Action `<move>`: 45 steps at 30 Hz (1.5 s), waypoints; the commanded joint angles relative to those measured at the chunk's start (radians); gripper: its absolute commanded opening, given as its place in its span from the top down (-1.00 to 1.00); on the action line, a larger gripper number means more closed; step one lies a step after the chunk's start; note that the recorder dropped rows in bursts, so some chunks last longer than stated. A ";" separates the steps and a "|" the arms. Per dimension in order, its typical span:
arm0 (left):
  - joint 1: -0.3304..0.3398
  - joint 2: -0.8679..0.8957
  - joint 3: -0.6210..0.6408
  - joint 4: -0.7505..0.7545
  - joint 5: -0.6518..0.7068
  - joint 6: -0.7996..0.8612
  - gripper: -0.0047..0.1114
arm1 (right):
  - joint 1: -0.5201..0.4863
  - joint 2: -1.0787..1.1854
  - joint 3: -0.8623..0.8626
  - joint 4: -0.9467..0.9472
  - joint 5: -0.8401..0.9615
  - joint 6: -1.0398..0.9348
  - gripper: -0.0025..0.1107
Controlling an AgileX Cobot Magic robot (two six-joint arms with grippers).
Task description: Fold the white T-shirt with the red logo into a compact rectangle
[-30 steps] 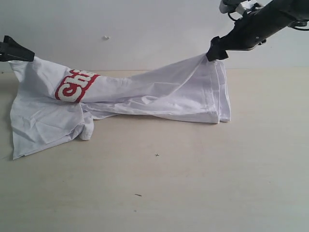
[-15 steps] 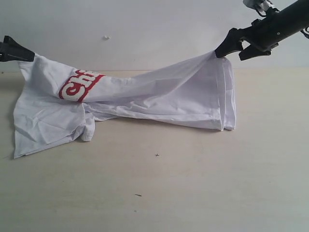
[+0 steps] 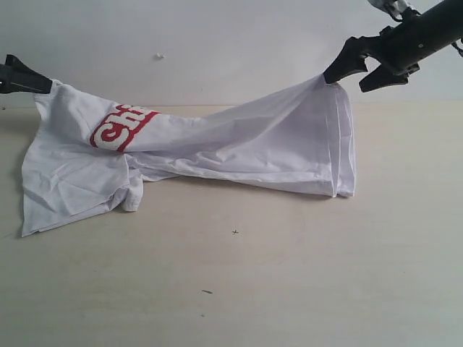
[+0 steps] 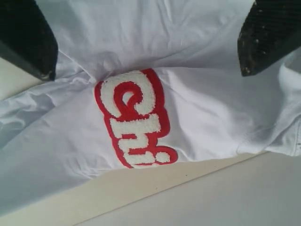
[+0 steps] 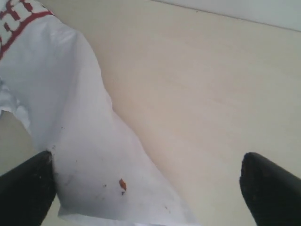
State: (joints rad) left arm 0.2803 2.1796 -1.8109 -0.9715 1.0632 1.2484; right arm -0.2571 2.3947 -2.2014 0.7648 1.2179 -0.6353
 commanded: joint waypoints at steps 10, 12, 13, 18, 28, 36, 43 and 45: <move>-0.003 -0.002 0.020 -0.008 0.008 0.005 -0.89 | -0.024 0.023 -0.040 0.180 0.003 -0.013 -0.84; -0.003 -0.002 0.020 -0.009 0.008 0.004 -0.89 | -0.033 0.016 -0.040 0.177 0.003 -0.013 -0.84; -0.003 -0.002 0.020 -0.009 0.008 0.004 -0.89 | -0.038 0.014 -0.040 0.177 0.003 -0.013 -0.84; -0.003 -0.002 0.020 -0.009 0.008 0.004 -0.89 | -0.066 0.014 -0.040 0.171 0.003 0.012 -0.84; -0.005 -0.002 0.020 0.015 0.085 0.025 -0.89 | -0.036 0.014 -0.040 0.085 0.003 -0.168 -0.84; -0.046 -0.002 0.020 0.014 0.158 0.025 -0.89 | 0.007 0.014 -0.040 0.068 0.003 -0.141 -0.84; -0.070 -0.002 0.022 -0.023 0.158 0.025 -0.89 | 0.022 0.014 -0.038 -0.027 0.003 -0.093 -0.84; -0.081 -0.002 0.035 -0.015 0.158 0.027 -0.89 | 0.036 0.014 -0.038 -0.097 0.003 -0.093 -0.83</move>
State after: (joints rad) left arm 0.2146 2.1796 -1.7899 -0.9742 1.2174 1.2712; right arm -0.2342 2.4213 -2.2339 0.7430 1.2205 -0.7351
